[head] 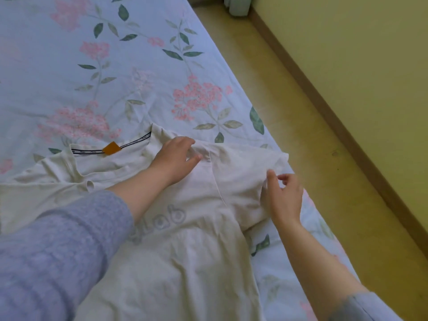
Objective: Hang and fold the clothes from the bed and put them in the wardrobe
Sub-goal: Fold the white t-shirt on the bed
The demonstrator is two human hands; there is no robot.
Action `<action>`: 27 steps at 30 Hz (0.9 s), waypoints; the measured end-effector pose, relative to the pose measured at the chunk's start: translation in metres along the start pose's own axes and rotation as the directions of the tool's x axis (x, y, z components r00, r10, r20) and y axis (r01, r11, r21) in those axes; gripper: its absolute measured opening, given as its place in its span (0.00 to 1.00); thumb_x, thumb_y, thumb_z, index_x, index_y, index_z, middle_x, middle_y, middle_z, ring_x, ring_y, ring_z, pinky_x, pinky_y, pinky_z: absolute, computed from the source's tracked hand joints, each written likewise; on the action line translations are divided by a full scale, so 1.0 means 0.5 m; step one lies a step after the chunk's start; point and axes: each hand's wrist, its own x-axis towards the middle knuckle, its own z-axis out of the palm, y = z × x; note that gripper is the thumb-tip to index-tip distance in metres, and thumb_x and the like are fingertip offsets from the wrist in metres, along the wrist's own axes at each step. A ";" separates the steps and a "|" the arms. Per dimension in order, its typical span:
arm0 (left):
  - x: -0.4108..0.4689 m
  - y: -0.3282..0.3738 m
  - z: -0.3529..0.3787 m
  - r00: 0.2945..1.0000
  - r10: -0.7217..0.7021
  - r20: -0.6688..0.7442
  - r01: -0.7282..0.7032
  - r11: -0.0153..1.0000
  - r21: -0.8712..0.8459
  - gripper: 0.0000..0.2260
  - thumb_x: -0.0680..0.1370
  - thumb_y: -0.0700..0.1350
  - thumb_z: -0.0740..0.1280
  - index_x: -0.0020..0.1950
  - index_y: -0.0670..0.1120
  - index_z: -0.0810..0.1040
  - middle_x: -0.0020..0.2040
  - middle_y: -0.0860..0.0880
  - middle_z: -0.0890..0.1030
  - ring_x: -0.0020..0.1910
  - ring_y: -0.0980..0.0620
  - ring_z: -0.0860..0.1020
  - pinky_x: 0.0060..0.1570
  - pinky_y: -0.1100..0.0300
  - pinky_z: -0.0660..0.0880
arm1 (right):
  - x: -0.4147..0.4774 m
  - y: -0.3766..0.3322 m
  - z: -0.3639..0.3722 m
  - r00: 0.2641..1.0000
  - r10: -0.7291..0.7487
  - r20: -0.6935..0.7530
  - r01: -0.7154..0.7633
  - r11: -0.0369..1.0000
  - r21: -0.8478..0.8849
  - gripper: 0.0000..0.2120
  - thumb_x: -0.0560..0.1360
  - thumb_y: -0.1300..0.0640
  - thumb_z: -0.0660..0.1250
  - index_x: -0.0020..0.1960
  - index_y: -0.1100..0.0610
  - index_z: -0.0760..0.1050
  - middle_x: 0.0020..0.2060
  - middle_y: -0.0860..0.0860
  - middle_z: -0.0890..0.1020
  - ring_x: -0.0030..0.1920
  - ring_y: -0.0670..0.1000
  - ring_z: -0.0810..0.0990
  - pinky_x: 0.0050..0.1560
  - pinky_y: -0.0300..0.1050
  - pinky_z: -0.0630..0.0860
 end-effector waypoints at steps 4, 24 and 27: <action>-0.034 0.038 0.027 0.998 0.055 0.026 -0.054 0.998 -0.018 0.21 0.81 0.51 0.62 0.72 0.45 0.68 0.72 0.47 0.69 0.71 0.47 0.65 0.69 0.55 0.62 | -0.023 0.030 -0.035 0.999 0.040 0.015 -0.037 0.982 -0.186 0.29 0.76 0.42 0.64 0.72 0.54 0.63 0.69 0.57 0.68 0.62 0.57 0.73 0.57 0.49 0.69; 0.063 0.273 0.158 0.990 0.035 0.135 -0.068 0.965 0.254 0.22 0.79 0.54 0.62 0.71 0.47 0.66 0.69 0.45 0.70 0.69 0.43 0.67 0.69 0.46 0.60 | -0.078 0.175 -0.115 0.967 0.047 0.251 -0.079 0.990 0.116 0.08 0.69 0.54 0.68 0.36 0.57 0.72 0.31 0.58 0.77 0.32 0.51 0.77 0.36 0.53 0.75; 0.103 0.315 0.172 0.984 0.003 0.175 -0.065 0.933 0.353 0.23 0.78 0.56 0.64 0.69 0.48 0.66 0.67 0.43 0.69 0.66 0.40 0.68 0.67 0.45 0.63 | -0.051 0.163 -0.120 0.933 0.140 0.331 -0.200 0.968 0.154 0.14 0.63 0.45 0.71 0.45 0.48 0.73 0.32 0.51 0.79 0.34 0.52 0.82 0.40 0.54 0.78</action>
